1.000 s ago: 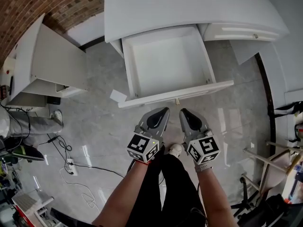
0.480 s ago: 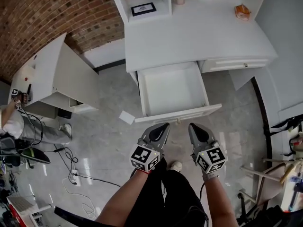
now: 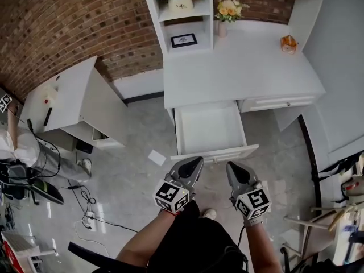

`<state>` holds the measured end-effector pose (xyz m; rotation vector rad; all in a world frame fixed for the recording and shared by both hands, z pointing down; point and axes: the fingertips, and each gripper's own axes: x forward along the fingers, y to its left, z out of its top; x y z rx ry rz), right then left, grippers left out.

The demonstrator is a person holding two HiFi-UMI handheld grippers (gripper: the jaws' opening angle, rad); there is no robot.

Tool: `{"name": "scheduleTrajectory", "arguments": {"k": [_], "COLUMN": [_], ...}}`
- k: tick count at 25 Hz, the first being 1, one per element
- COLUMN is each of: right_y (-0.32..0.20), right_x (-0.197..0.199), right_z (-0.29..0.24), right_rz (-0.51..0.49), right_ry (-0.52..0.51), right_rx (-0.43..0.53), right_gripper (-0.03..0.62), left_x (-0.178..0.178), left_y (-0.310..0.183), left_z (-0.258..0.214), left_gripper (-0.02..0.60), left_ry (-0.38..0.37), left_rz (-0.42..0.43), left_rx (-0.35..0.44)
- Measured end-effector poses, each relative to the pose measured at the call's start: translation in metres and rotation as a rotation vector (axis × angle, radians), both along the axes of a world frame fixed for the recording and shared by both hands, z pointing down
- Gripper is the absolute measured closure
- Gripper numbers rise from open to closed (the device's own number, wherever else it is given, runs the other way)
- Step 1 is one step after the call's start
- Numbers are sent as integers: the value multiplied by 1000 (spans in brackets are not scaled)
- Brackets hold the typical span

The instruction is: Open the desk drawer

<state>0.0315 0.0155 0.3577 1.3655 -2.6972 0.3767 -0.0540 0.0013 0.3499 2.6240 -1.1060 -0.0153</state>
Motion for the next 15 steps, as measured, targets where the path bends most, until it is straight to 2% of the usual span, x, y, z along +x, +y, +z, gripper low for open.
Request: {"name": "scheduleTrajectory", "arguments": {"k": [4,10,15], "right_y": [9,18,23], "right_x": [1,0,6], "right_z": [-35,-71,-99], "right_rz": [5,-31,-26], "right_ry": [-10,32,-13], "right_rx": [30,83,105], "right_gripper": [591,591,591], "left_x": [-11,-25,-33], "left_y": [8,17,21], "left_z": [-30,-60,-78], "left_gripper": [580,580,580], "left_ry": [15,16,32], "left_rz": [-28,-67,-89], "left_rx": [17,28,28]}}
